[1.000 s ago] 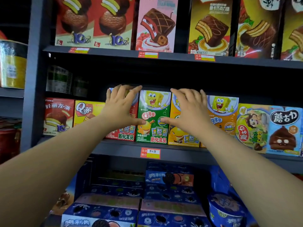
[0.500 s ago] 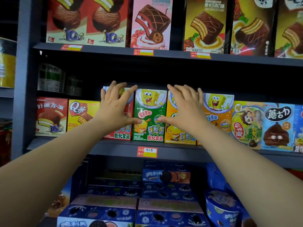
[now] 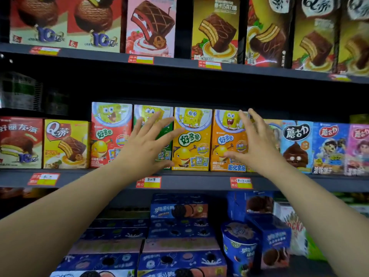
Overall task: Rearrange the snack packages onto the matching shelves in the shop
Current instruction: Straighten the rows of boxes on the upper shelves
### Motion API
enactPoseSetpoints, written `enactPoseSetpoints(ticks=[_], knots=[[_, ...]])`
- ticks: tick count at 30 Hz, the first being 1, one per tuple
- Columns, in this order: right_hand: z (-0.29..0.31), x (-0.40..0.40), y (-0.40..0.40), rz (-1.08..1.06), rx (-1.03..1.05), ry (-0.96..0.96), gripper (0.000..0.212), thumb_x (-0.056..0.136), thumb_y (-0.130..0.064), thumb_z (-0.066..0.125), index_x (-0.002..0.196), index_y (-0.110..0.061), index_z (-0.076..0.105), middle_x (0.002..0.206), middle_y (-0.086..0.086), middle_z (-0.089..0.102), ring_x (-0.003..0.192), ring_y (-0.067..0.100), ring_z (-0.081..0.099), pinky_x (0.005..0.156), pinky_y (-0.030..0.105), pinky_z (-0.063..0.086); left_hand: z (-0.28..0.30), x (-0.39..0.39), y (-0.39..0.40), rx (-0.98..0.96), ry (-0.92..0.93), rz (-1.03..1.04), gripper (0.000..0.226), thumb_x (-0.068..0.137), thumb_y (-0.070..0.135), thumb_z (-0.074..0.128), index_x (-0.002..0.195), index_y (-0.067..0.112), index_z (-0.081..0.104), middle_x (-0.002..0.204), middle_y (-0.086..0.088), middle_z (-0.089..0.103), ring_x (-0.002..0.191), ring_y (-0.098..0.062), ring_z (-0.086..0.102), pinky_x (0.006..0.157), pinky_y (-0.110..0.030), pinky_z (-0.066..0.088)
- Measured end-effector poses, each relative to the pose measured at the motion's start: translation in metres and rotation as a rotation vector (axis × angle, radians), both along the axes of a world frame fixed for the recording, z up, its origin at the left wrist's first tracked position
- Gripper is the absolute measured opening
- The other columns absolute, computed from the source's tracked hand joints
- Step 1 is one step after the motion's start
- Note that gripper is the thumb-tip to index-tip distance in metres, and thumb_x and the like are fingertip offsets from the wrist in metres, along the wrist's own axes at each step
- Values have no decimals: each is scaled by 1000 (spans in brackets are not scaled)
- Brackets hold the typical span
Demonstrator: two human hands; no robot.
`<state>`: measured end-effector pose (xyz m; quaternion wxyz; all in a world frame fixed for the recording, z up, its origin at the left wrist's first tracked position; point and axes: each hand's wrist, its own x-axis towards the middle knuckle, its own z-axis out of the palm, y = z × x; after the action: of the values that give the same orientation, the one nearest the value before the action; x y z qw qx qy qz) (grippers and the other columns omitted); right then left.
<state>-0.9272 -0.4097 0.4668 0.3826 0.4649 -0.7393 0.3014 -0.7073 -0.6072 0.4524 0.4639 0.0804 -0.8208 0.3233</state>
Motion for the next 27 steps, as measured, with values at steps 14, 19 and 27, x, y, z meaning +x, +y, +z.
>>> enactPoseSetpoints(ticks=[14, 19, 27], knots=[[4, -7, 6, -10, 60, 104, 111, 65, -58, 75, 151, -32, 10, 159, -3, -1, 145, 22, 6, 117, 45, 6, 3, -27, 10, -36, -68, 100, 102, 53, 49, 84, 139, 27, 33, 145, -12, 40, 137, -39, 31, 107, -63, 22], [2, -9, 7, -1, 56, 102, 109, 66, -58, 74, 151, -34, 10, 159, -3, -3, 146, 24, 5, 116, 47, 6, 0, -27, 11, -1, -60, 74, 99, 56, 49, 83, 139, 26, 34, 145, -13, 40, 137, -40, 31, 107, -63, 23], [-13, 7, 20, 135, -68, 119, 85, 79, -47, 70, 148, -27, 26, 155, 2, 17, 136, 14, 11, 115, 44, 12, -15, -7, 40, 119, 37, -91, 60, 82, 50, 54, 129, 13, 50, 132, -14, 49, 121, -36, 46, 100, -54, 38]])
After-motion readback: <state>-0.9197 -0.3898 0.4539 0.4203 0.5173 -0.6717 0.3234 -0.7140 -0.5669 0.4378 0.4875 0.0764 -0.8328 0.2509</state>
